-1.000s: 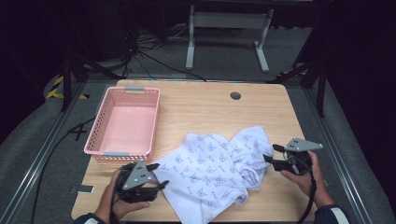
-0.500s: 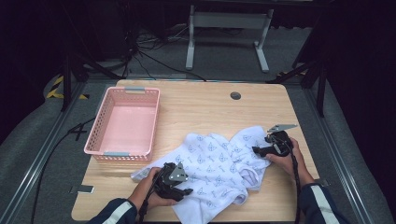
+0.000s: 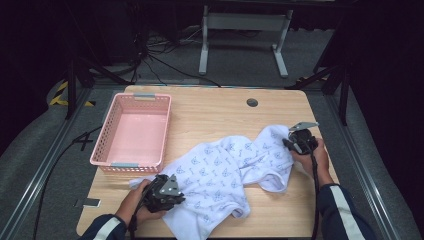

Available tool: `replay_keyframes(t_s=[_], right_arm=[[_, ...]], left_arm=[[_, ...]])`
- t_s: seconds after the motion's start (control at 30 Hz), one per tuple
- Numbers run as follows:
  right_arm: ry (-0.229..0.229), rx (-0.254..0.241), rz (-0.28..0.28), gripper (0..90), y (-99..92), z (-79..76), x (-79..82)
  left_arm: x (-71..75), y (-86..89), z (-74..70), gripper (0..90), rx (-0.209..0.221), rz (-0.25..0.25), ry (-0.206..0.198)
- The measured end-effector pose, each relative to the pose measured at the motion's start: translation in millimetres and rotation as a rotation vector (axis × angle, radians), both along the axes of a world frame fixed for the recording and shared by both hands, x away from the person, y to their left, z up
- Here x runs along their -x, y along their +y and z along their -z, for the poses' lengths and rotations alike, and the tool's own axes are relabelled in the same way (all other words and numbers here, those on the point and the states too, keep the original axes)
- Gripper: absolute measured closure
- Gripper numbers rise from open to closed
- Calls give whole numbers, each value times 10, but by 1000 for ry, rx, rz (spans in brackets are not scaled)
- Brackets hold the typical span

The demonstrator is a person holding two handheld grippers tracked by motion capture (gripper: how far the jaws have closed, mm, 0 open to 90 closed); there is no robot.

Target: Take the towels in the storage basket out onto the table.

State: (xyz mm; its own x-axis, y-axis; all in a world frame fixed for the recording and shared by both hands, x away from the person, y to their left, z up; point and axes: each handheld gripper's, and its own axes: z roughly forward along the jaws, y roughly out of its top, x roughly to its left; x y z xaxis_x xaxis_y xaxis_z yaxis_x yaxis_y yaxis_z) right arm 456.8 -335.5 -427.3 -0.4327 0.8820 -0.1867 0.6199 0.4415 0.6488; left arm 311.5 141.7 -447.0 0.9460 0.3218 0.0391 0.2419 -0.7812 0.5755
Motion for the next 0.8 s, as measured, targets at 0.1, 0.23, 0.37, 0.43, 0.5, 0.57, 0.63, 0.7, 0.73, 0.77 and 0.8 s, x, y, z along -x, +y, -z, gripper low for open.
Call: replay_keyframes(t_s=[0.1,0.23,0.37,0.43,0.5,0.57,0.63,0.7,0.73,0.77,0.8], right_arm=[[-28,7,43,822,-77,-72,-62],[-89,38,104,821,-187,-215,-196],[-120,15,111,823,-192,-318,-266],[-141,11,107,824,-141,-376,-287],[-162,-23,83,824,-92,-433,-295],[-193,-26,51,824,28,-504,-285],[-196,-59,-21,824,209,-577,-284],[-194,-62,-84,824,436,-623,-277],[-184,-62,-128,823,558,-634,-276],[-179,-67,-156,823,661,-637,-270],[-171,-44,-198,823,835,-629,-257]], left_arm=[[91,198,-9,826,-12,-14,23],[195,376,19,824,-24,-27,55],[266,421,32,824,-17,-19,72],[279,378,53,822,-4,-12,77],[281,313,60,822,12,9,93],[297,180,71,822,25,39,97],[322,55,76,819,38,64,120],[336,-128,79,815,45,114,114],[338,-192,79,811,53,136,113],[347,-289,80,810,48,163,115],[353,-344,82,809,54,164,117]])
